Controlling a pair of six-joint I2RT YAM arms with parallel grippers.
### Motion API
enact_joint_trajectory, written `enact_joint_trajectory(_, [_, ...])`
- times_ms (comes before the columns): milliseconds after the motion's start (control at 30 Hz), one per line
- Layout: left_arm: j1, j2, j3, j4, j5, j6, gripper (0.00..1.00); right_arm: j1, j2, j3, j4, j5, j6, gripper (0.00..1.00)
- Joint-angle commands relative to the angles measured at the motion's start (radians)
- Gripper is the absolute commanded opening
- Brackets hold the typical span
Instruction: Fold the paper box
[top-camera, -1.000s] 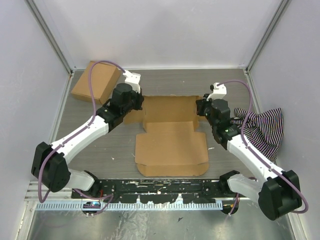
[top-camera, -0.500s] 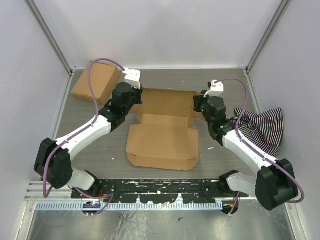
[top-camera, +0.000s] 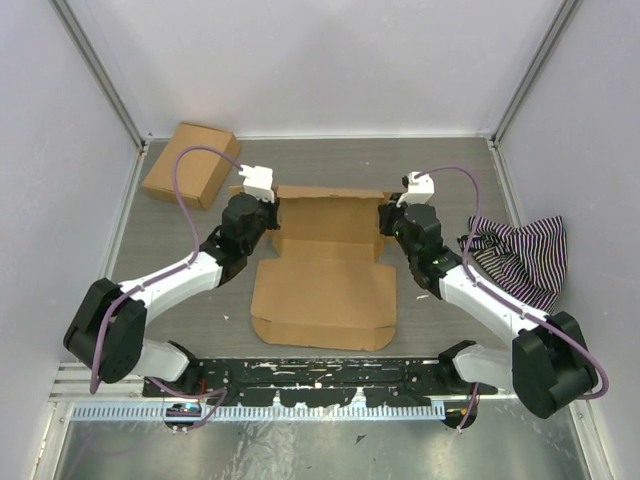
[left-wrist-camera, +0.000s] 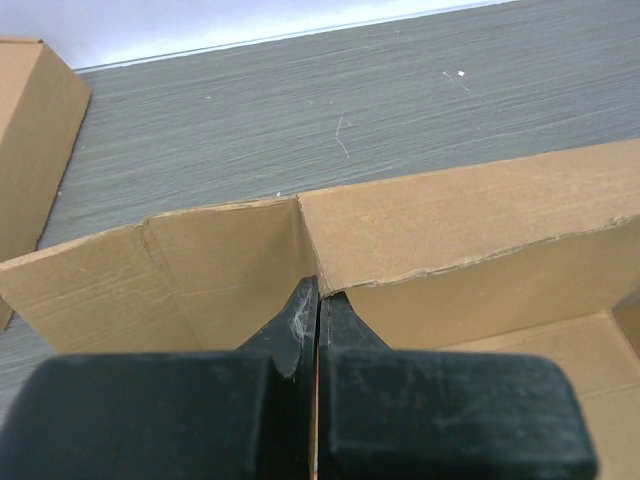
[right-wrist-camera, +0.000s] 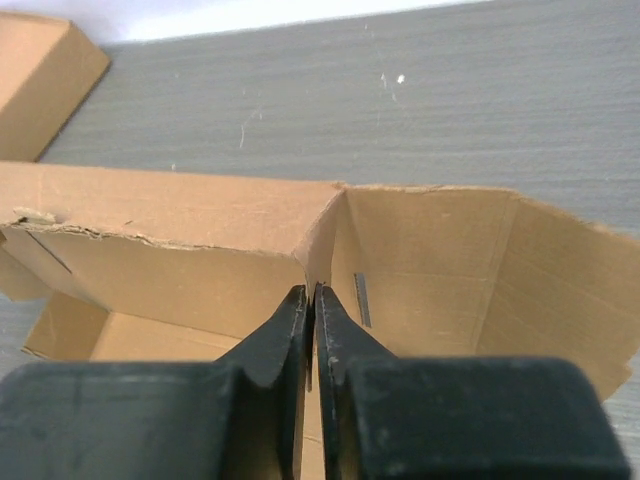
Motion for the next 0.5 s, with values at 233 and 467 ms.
enact_joint_trajectory(233, [-0.005,-0.063,-0.075,0.062,-0.072,-0.009,0.0,0.02,-0.179,0.054,-0.294,0.053,-0.022,0.46])
enact_joint_trajectory(467, [-0.005,-0.1,-0.112,0.107,-0.095,-0.005,0.0,0.011,-0.377,0.073,-0.357,0.336,-0.024,0.6])
